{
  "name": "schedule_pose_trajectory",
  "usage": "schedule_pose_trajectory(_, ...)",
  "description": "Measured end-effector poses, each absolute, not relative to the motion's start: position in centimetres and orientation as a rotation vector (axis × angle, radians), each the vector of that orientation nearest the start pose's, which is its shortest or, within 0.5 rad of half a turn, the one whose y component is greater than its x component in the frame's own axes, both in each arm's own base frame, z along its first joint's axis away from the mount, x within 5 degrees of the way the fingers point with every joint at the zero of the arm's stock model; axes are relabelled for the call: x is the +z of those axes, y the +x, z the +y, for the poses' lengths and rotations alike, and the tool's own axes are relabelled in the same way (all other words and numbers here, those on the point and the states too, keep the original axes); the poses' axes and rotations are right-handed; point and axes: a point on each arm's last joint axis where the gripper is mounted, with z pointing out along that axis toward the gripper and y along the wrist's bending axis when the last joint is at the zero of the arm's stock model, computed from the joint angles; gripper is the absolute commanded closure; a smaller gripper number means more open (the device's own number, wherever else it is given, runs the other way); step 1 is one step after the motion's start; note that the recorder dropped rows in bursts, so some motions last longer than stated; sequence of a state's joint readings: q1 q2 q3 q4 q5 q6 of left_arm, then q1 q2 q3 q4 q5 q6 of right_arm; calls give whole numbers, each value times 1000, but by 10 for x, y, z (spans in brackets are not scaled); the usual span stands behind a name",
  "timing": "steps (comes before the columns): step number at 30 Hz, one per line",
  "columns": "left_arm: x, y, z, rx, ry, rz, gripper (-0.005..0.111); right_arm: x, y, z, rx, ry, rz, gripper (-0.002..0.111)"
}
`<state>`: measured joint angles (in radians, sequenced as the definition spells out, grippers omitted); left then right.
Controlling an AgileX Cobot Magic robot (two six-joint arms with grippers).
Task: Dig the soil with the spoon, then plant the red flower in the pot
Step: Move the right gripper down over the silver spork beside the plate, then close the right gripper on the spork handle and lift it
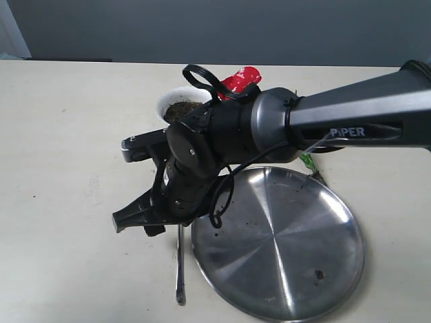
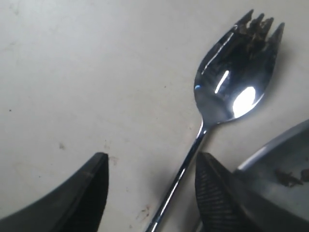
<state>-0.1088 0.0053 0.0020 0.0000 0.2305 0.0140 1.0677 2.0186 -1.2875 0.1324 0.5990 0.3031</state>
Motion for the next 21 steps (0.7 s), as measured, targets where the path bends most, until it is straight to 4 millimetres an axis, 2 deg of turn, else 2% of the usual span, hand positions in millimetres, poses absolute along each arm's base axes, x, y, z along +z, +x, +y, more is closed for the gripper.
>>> schedule_pose_trajectory(21, 191, 56, -6, -70, 106, 1719, 106, 142, 191, 354, 408, -725, 2805, 56)
